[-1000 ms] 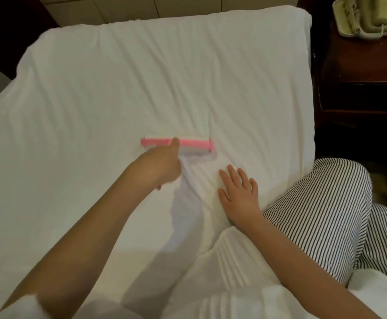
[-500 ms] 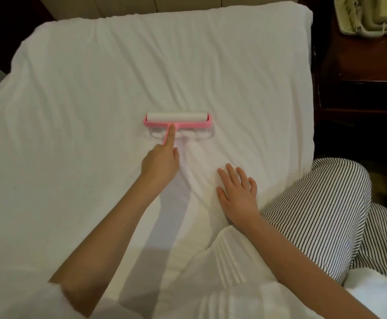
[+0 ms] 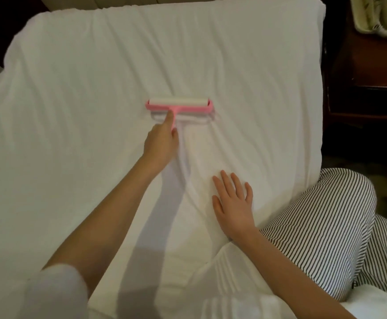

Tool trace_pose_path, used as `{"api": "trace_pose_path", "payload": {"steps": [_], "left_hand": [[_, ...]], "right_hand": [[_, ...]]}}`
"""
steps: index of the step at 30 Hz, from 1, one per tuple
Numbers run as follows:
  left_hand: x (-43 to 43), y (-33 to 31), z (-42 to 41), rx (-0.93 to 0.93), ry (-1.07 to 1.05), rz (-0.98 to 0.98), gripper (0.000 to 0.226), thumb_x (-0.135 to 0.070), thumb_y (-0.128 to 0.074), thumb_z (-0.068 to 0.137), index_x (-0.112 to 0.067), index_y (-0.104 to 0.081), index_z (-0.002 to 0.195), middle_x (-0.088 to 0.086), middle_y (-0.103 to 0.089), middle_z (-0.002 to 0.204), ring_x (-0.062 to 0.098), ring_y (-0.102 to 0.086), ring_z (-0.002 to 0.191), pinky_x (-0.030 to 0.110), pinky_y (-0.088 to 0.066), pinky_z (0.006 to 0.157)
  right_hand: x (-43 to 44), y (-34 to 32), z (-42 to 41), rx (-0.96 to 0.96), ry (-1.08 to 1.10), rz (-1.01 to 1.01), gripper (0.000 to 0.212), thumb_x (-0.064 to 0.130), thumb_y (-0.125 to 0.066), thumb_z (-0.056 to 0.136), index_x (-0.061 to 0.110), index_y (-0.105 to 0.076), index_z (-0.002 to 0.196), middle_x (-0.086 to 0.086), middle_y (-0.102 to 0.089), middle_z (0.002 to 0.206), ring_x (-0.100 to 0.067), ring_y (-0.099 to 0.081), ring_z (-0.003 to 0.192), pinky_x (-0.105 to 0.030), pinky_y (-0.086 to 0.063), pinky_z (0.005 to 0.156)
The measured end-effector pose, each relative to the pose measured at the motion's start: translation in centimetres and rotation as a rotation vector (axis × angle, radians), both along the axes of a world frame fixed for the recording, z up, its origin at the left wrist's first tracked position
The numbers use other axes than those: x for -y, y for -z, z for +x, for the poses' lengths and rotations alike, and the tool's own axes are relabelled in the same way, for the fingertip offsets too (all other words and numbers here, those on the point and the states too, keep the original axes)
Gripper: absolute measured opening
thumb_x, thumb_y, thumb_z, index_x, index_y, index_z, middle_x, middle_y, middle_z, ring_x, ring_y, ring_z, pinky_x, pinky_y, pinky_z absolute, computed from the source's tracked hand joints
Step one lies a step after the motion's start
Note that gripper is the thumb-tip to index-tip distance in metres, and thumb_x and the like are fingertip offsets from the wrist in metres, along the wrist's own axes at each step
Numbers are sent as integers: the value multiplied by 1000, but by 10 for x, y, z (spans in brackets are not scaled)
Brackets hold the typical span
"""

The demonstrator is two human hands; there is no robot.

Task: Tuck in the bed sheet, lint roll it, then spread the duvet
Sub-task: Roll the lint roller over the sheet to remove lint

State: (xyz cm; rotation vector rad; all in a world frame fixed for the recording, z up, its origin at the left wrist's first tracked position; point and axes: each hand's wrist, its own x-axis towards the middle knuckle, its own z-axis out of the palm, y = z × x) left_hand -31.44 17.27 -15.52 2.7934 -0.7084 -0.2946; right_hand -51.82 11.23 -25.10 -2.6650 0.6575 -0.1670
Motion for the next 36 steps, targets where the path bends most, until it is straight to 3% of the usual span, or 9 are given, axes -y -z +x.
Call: {"api": "trace_pose_path", "payload": {"steps": [5, 11, 17, 21, 25, 29, 32, 36], "left_hand": [[43, -9, 30, -76, 15, -15, 57, -16, -35, 99, -19, -12, 151, 22, -58, 109, 36, -57, 100, 32, -39, 70], [-7, -39, -9, -95, 25, 239, 47, -14, -33, 97, -17, -29, 143, 16, -57, 114, 33, -54, 97, 30, -35, 69], [34, -20, 41, -94, 43, 132, 54, -19, -33, 100, -18, -13, 150, 24, -53, 125, 37, -55, 108, 33, -38, 75], [71, -12, 70, -166, 52, 54, 61, -15, -32, 101, -19, 2, 152, 23, -52, 120, 29, -54, 89, 31, -34, 66], [43, -29, 41, -215, 59, 128, 59, -13, -32, 99, -18, -5, 152, 23, -52, 121, 33, -55, 101, 30, -35, 68], [-35, -58, -25, -236, 128, 320, 57, -17, -33, 99, -23, -10, 151, 19, -58, 111, 31, -56, 97, 27, -33, 67], [-71, -65, -52, -284, 158, 375, 58, -22, -32, 98, -32, -6, 149, 5, -54, 80, 18, -51, 66, 29, -36, 56], [-46, -48, -25, -209, 139, 256, 58, -21, -33, 99, -29, -9, 150, 13, -57, 87, 23, -46, 69, 29, -36, 62]], "right_hand": [[2, 5, 17, 22, 14, -15, 47, 30, -34, 90, 16, -53, 131, -6, -50, 140, -22, -32, 130, -42, -17, 105], [6, 9, 21, 42, 37, -19, 46, 30, -33, 91, 21, -40, 136, -3, -47, 142, -20, -27, 134, -38, -5, 110], [7, 12, 20, 57, 15, -14, 46, 29, -32, 93, 18, -43, 137, -4, -45, 144, -20, -24, 136, -35, -2, 111], [7, 10, 19, 56, 10, -3, 47, 29, -32, 93, 17, -47, 136, -5, -44, 144, -20, -24, 136, -34, -1, 111], [8, 10, 19, 48, 13, 16, 47, 30, -31, 94, 18, -47, 137, -3, -43, 145, -19, -22, 136, -34, 0, 111], [8, 10, 20, 63, 18, 4, 47, 29, -32, 93, 16, -50, 134, -5, -47, 142, -21, -26, 134, -35, -3, 110], [7, 8, 18, 63, 17, 8, 47, 29, -32, 93, 16, -50, 135, -5, -46, 143, -21, -25, 135, -35, -2, 111], [8, 8, 14, 51, 1, 25, 48, 30, -31, 94, 17, -48, 137, -4, -43, 145, -20, -22, 136, -34, 0, 111]]}}
